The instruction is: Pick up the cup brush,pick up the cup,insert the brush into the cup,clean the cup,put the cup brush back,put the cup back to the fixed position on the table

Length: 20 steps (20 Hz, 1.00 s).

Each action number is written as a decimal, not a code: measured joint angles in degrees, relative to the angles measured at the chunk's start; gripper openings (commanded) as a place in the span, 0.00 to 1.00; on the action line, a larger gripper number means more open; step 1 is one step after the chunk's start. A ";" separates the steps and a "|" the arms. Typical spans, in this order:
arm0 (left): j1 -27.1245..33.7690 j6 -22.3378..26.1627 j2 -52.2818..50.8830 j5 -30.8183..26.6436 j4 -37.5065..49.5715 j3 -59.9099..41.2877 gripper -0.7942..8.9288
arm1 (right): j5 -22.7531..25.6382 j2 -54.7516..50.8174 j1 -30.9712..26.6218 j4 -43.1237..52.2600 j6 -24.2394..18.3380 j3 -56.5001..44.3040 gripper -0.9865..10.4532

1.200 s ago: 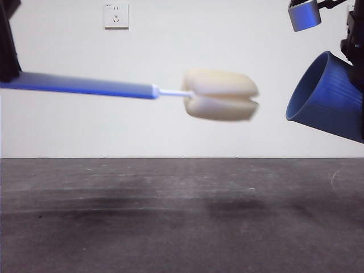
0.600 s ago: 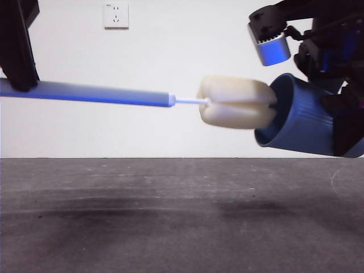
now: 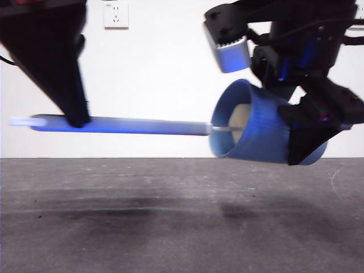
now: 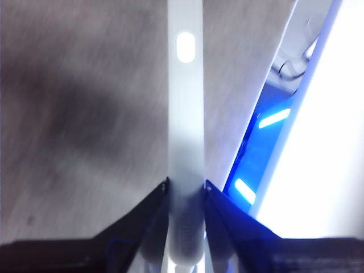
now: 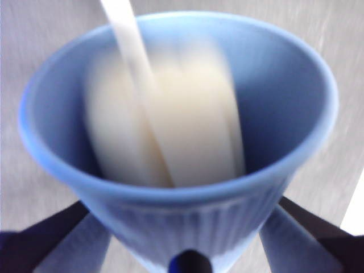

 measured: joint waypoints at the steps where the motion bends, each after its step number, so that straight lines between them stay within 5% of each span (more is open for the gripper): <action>1: -0.07 -0.68 0.15 0.96 1.31 0.00 0.07 | 0.02 0.87 0.66 0.02 -0.24 0.00 0.07; 11: 0.00 -2.73 -0.35 -2.71 -7.52 0.00 0.07 | 4.26 3.52 3.43 -1.42 -0.72 0.00 0.07; 20: 1.27 -3.23 -12.39 -3.34 -19.63 0.00 0.07 | 4.37 3.52 3.19 -2.36 0.98 0.00 0.07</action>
